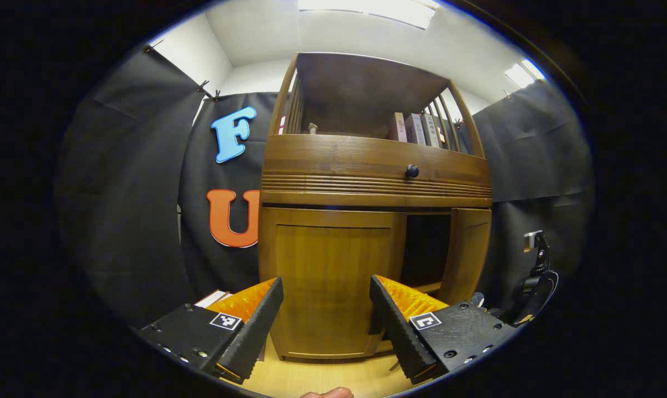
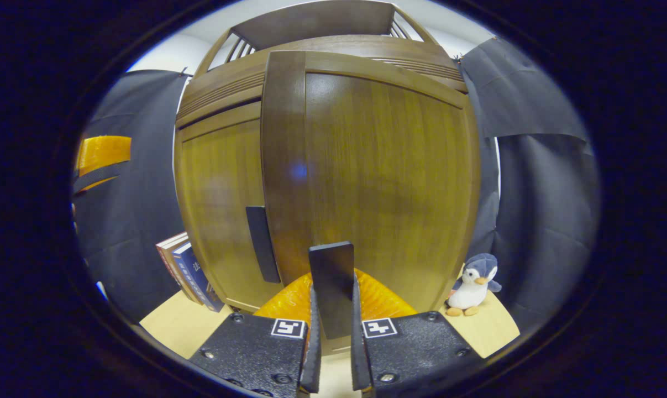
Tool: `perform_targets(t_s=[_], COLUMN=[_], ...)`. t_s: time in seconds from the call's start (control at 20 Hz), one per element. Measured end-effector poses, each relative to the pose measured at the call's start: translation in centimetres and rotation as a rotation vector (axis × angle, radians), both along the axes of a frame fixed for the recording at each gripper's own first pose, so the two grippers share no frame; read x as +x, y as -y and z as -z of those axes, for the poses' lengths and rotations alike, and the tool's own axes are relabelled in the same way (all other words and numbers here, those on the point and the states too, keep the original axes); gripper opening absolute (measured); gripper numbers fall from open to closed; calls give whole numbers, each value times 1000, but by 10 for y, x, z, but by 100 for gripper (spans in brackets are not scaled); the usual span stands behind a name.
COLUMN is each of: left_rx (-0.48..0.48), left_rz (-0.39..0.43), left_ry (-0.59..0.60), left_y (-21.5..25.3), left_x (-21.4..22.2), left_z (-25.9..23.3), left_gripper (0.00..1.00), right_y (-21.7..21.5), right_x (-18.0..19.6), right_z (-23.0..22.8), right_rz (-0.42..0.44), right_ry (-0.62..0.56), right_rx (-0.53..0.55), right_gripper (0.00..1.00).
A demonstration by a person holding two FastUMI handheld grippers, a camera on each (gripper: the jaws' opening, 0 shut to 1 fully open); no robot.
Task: Open the right door of the double-door shoe cabinet with the right hand, and open the left door with the left hand.
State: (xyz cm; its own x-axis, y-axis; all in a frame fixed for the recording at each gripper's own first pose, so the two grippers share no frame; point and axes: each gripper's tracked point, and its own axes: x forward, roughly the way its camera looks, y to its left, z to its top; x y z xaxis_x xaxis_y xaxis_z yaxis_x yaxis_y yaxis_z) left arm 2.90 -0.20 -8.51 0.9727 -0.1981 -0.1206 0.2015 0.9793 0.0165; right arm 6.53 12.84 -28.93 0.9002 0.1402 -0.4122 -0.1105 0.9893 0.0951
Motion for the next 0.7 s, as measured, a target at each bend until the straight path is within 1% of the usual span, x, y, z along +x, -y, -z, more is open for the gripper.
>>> perform_targets(t_s=[0.05,0.1,0.15,0.2,0.4,0.55,0.7], left_rx=[3,7,10,14,45,66,54], left_rz=[8,13,16,18,14,0,-6], left_ry=[0,-1,-4,-9,-26,-41,-52], left_y=[7,12,18,22,33,39,47], left_x=[0,0,1,2,4,5,4], left_z=[0,0,2,3,15,23,28], left_gripper=[94,100,100,94,94,94,95], right_y=[3,7,11,14,38,60,89], right_x=[-6,-11,-16,-21,-47,-66,-85], right_z=[0,-1,-2,-3,-10,-12,-16], right_rz=[-2,-6,-11,-16,-28,-13,30], right_ry=[2,5,8,11,24,24,17], right_rx=[2,0,-3,-3,5,-5,-17], right_gripper=[25,25,25,25,25,24,24])
